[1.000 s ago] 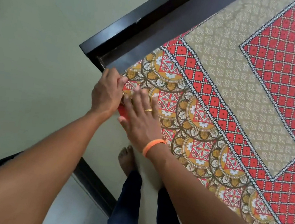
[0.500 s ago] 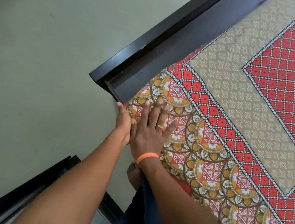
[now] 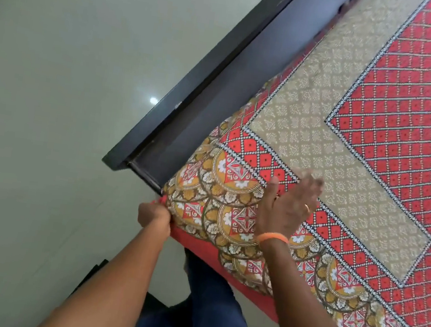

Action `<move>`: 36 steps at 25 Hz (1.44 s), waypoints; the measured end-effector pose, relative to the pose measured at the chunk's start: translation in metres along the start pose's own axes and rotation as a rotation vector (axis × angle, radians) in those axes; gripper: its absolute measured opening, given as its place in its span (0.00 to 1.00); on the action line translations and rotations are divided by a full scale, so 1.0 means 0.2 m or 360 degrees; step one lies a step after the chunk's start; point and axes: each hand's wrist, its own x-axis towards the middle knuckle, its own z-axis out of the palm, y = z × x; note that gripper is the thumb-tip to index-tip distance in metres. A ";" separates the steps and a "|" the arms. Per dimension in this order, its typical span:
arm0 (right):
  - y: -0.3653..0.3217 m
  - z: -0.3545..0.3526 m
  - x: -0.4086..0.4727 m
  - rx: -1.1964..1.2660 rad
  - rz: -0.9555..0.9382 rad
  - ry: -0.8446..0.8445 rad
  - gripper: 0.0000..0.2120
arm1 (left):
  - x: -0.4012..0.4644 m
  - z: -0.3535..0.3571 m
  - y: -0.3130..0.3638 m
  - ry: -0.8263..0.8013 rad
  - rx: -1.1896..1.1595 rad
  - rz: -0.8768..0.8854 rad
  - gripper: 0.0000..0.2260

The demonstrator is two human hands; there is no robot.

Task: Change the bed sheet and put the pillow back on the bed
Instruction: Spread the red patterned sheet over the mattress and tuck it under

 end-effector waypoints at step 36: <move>-0.43 -0.07 -0.57 -0.0068 -0.0623 -0.0639 0.32 | -0.41 -0.11 0.64 -0.1212 0.3248 0.3263 0.30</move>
